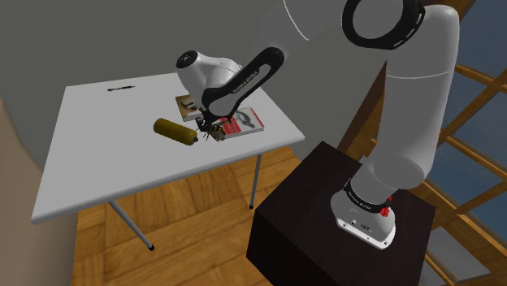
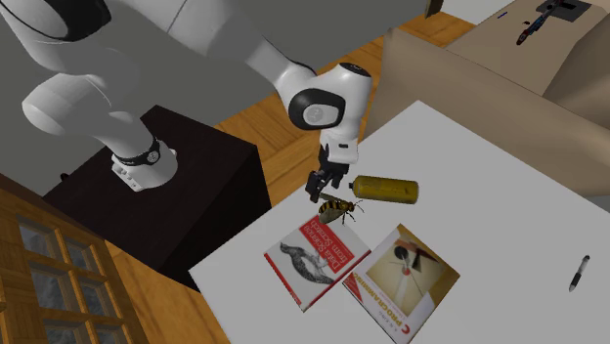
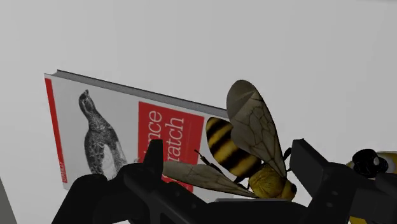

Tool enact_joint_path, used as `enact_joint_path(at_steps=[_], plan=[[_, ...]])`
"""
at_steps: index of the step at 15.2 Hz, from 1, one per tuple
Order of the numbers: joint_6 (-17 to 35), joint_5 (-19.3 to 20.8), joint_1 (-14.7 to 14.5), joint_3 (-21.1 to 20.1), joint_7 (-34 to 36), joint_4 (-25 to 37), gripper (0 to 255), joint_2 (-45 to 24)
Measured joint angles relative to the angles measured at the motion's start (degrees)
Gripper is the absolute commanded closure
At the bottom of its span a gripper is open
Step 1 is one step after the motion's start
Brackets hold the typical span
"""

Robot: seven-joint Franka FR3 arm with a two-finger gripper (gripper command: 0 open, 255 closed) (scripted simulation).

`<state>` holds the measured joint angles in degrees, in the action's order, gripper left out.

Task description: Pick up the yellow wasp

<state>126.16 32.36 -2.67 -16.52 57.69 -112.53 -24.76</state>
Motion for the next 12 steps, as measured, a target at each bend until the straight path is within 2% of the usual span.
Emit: enact_joint_path(at_steps=[2, 9, 10, 12], plan=[[-0.3, 0.8, -0.8, 0.5, 0.9, 2.5, 0, -2.8], [2.5, 3.0, -1.6, 1.7, 3.3, 3.1, 0, -6.9], [2.6, 3.1, -1.7, 1.8, 3.4, 3.1, 255, -7.0], [2.6, 3.2, -1.7, 1.8, 3.4, 3.2, 255, -7.1]])
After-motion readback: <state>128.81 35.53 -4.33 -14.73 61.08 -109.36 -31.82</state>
